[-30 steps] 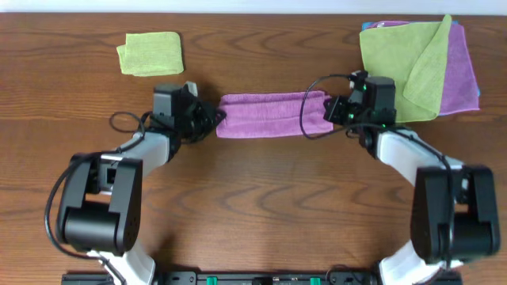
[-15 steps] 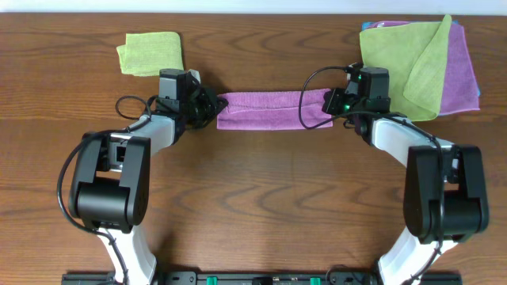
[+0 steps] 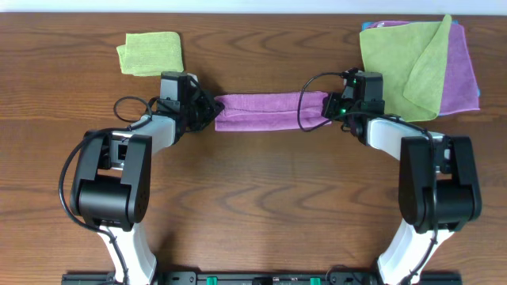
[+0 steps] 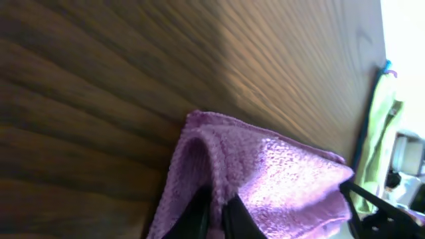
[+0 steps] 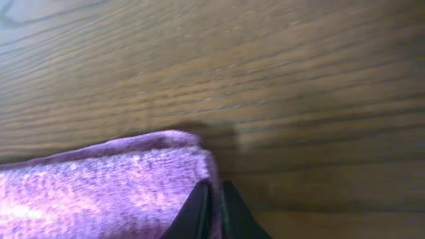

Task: Fold the cloth

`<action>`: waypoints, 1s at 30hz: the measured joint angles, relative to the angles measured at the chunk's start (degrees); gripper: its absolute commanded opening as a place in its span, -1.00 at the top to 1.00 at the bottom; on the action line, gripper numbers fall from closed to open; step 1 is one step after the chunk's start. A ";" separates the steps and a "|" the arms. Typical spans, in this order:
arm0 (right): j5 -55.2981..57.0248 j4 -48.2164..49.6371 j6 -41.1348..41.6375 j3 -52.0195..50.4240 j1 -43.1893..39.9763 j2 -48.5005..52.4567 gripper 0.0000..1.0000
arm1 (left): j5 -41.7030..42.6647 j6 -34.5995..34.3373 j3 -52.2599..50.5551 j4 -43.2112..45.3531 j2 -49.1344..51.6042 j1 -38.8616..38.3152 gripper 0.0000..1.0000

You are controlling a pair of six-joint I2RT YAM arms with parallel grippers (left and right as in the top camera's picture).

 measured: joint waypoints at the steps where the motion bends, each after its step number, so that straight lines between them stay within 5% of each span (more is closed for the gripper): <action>1: 0.35 0.15 -0.04 0.00 0.00 0.00 0.79 | -0.37 0.31 0.00 -0.17 0.00 0.04 0.57; 9: 1.60 0.07 -0.76 0.00 -0.02 0.00 0.07 | -0.09 2.45 0.85 0.63 -0.15 0.11 -0.57; 16: -0.85 -2.16 -0.85 0.11 -0.50 -1.44 -0.40 | 4.09 5.90 1.22 0.44 -0.81 2.14 -0.92; 25: -2.43 -9.05 -0.61 0.11 -1.29 -9.68 -0.51 | 5.79 6.34 1.18 -0.74 -4.79 4.59 -0.92; 27: -2.69 -10.49 -0.57 0.13 -1.29 -10.88 -0.52 | 6.60 6.27 1.18 -0.76 -6.51 4.59 -0.73; 30: -3.63 -11.85 -0.44 0.13 -1.29 -11.41 -0.56 | 7.85 5.95 1.18 -0.74 -8.63 4.57 -0.13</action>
